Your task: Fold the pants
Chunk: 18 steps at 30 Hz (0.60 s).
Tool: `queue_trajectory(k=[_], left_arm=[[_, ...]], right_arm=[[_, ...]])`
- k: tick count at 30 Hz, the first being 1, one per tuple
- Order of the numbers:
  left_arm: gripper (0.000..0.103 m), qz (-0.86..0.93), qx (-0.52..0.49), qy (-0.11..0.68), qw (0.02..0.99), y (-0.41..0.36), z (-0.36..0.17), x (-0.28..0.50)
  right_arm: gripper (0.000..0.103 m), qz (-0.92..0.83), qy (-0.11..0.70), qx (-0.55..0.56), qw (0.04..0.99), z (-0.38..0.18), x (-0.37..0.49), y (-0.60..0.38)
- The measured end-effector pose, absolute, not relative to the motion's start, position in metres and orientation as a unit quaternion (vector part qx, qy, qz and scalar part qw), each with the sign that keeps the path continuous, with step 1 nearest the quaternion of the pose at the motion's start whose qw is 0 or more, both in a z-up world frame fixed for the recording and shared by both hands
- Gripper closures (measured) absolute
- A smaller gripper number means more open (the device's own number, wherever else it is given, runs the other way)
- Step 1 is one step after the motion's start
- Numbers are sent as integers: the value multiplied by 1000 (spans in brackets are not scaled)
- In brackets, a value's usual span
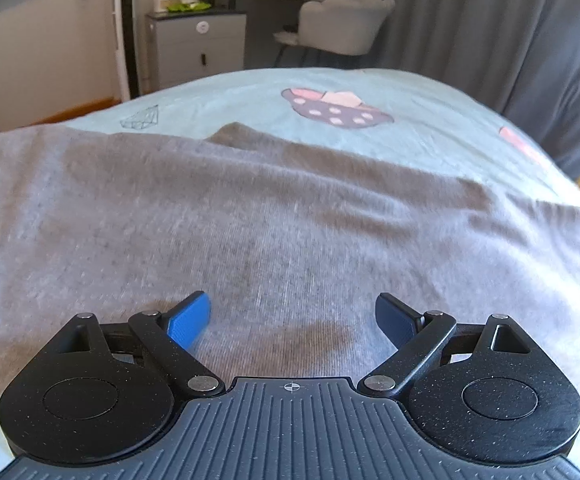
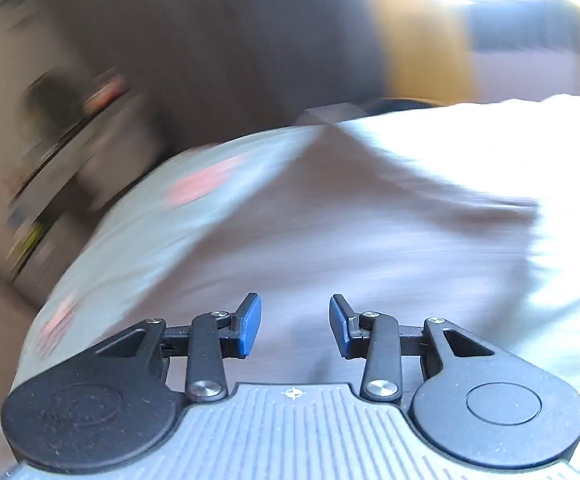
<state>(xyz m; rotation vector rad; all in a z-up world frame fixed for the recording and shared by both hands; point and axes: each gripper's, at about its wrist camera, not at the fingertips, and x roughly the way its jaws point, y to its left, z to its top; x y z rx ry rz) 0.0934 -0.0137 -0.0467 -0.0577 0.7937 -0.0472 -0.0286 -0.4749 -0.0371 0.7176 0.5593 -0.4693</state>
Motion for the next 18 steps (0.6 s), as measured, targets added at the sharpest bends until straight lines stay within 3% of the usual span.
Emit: queue_trajectory(k=[8,15,16,17,18], left_arm=[[9,-13,0,387,922,-24,-53,92],[9,-9,-2,390,921,-26,-53,89],[9,-9,-2,390,921,-26,-52,88],[9,-9,-3,390,921,-26,-52,88],[9,-9,-4,390,921,-26,-52,88]], right_arm=[[63,-282,223,463,810,-74,-109,-559],[61,-245,200,527,789,-94,-92,-579],[62,-245,199,529,788,-94,-91,-580],[73,-245,200,528,788,-94,-90,-579],[77,-245,199,522,792,-93,-90,-578]])
